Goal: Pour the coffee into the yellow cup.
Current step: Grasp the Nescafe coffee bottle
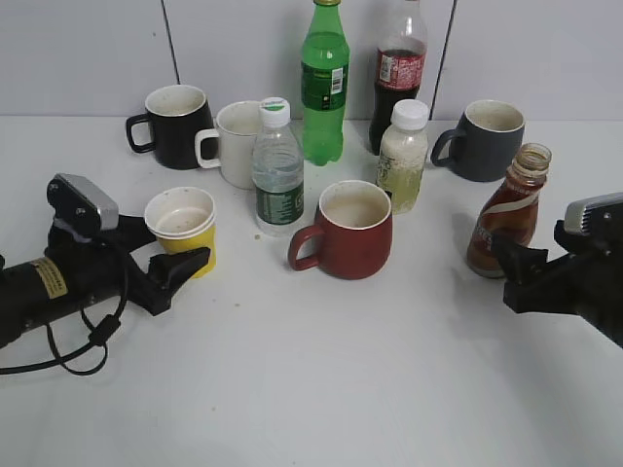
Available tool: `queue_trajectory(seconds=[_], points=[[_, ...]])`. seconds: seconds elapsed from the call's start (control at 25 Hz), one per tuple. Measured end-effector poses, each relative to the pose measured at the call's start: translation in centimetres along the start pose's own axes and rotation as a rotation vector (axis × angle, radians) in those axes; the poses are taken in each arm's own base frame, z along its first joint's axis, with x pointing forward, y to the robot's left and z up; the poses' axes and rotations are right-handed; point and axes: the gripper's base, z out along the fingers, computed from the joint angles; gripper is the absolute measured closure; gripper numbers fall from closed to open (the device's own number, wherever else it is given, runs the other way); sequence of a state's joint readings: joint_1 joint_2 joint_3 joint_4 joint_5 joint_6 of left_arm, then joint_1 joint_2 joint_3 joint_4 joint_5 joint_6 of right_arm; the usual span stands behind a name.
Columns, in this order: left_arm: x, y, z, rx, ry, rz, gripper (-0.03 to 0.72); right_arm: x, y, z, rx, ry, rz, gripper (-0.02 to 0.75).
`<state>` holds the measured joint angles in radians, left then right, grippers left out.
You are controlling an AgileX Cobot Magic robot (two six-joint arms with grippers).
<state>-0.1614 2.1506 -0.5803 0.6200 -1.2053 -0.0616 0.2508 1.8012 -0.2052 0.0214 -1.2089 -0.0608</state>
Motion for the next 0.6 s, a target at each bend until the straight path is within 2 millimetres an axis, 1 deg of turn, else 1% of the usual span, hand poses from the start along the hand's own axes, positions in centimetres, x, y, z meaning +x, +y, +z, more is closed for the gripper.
queue_trajectory(seconds=[0.08,0.12,0.2,0.28,0.44,0.56,0.6], points=[[0.1,0.1,0.3,0.006,-0.002,0.002,0.098,-0.2,0.0,0.2,0.001,-0.010,0.000,0.152],[0.2,0.4,0.9,0.019,-0.007,0.009,0.098,-0.3,0.0,0.3,0.001,-0.013,0.000,0.152],[0.2,0.4,1.0,0.022,-0.008,0.011,0.098,-0.5,0.0,0.6,0.001,-0.026,0.001,0.152],[0.4,0.9,2.0,0.037,-0.019,0.008,0.098,-0.7,0.0,0.8,0.002,-0.036,0.001,0.152],[0.3,1.1,2.3,0.038,-0.031,0.009,0.102,-1.1,0.0,1.2,0.003,-0.054,0.001,0.152],[0.3,1.1,2.4,0.038,-0.031,0.006,0.126,-0.8,0.0,1.6,0.004,-0.044,0.002,0.151],[0.3,1.1,2.4,0.038,-0.031,0.006,0.151,-0.6,0.0,1.8,0.006,-0.032,0.003,0.151]])
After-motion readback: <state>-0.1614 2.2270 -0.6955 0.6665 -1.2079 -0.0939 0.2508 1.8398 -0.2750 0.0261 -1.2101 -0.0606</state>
